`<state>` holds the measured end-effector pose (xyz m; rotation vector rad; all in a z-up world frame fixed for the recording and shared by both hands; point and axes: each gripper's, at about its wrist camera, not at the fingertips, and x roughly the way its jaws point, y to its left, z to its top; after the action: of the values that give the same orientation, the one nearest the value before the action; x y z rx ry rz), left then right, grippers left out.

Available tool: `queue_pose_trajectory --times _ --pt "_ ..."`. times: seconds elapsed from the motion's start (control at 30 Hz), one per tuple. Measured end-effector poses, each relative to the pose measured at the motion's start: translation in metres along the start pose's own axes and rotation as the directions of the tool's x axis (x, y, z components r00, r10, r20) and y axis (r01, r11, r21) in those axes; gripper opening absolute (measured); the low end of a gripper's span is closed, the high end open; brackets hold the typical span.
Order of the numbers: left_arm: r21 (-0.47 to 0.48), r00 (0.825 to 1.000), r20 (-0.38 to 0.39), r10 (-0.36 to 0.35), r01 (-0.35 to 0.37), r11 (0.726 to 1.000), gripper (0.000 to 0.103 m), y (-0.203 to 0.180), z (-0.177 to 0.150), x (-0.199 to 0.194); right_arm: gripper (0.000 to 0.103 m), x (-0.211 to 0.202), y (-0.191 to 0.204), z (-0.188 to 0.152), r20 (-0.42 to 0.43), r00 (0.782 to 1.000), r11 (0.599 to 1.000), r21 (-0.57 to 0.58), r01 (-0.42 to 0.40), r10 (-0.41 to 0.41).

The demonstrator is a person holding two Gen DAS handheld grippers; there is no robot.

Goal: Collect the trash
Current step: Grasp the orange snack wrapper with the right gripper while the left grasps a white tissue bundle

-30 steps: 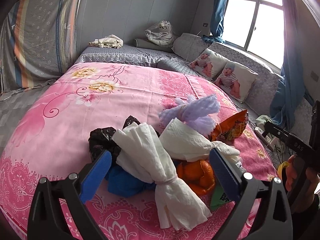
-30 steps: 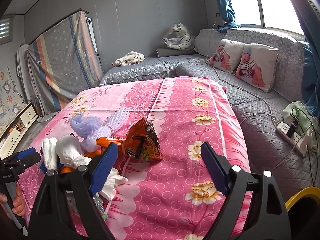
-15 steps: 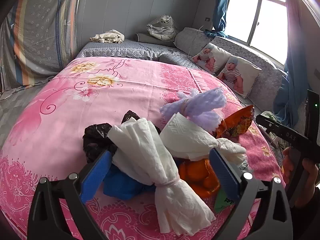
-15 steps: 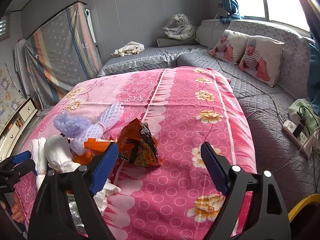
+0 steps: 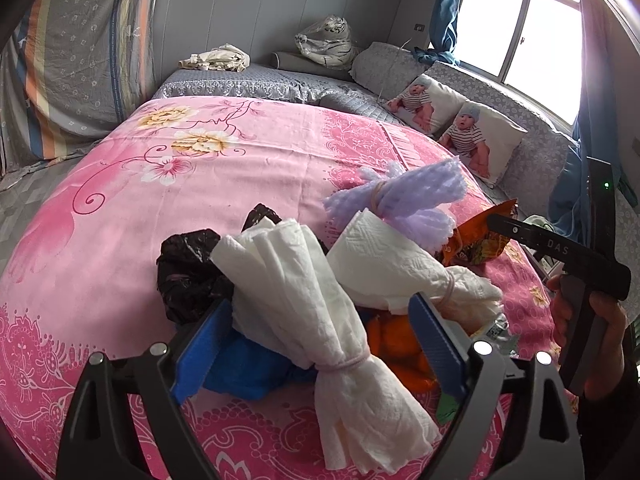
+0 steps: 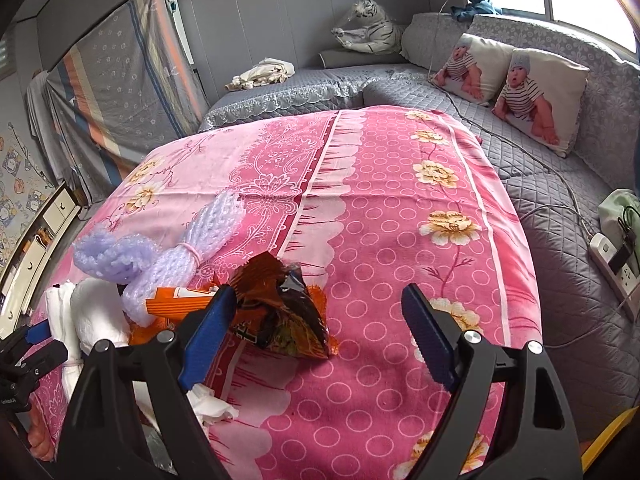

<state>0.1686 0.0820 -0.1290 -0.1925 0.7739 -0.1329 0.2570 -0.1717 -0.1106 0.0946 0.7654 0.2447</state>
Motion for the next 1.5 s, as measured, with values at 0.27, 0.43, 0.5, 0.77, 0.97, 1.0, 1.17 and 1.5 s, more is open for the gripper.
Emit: queue_pose_trajectory --times 0.27,0.43,0.5,0.77,0.97,1.0,1.17,1.5 --pt "-0.001 0.999 -0.037 -0.003 0.003 1.0 0.059 -0.003 -0.001 0.011 0.079 0.02 -0.002 0.003 -0.033 0.999 1.0 0.024 -0.014 0.015" --pt "0.013 0.999 -0.044 0.002 -0.002 1.0 0.041 -0.008 -0.003 0.015 0.072 0.027 -0.003 0.008 -0.042 0.999 0.999 0.034 -0.022 0.023" --pt "0.025 0.999 -0.04 0.006 -0.005 1.0 0.038 -0.01 -0.003 0.015 0.068 0.03 -0.004 0.009 -0.046 0.999 0.999 0.036 -0.017 0.019" --pt "0.028 0.999 -0.038 0.004 -0.003 1.0 0.034 -0.012 -0.004 0.012 0.061 0.039 -0.006 0.013 -0.061 0.997 0.998 0.052 -0.043 0.046" --pt "0.029 0.999 -0.034 0.002 -0.001 1.0 0.031 -0.014 -0.004 0.01 0.047 0.04 -0.003 0.012 -0.075 0.995 0.997 0.042 -0.062 0.065" --pt "0.029 0.999 -0.034 0.001 0.0 1.0 0.031 -0.015 -0.004 0.009 0.044 0.041 -0.003 0.011 -0.079 0.994 0.997 0.042 -0.07 0.073" --pt "0.023 0.999 -0.032 -0.004 0.005 1.0 0.031 -0.014 -0.004 0.007 0.034 0.04 -0.001 0.01 -0.077 0.993 0.995 0.032 -0.091 0.093" --pt "0.007 1.0 -0.019 -0.021 0.021 1.0 0.03 -0.009 -0.005 -0.004 0.006 0.037 -0.002 0.005 -0.093 0.991 0.995 0.026 -0.099 0.101"
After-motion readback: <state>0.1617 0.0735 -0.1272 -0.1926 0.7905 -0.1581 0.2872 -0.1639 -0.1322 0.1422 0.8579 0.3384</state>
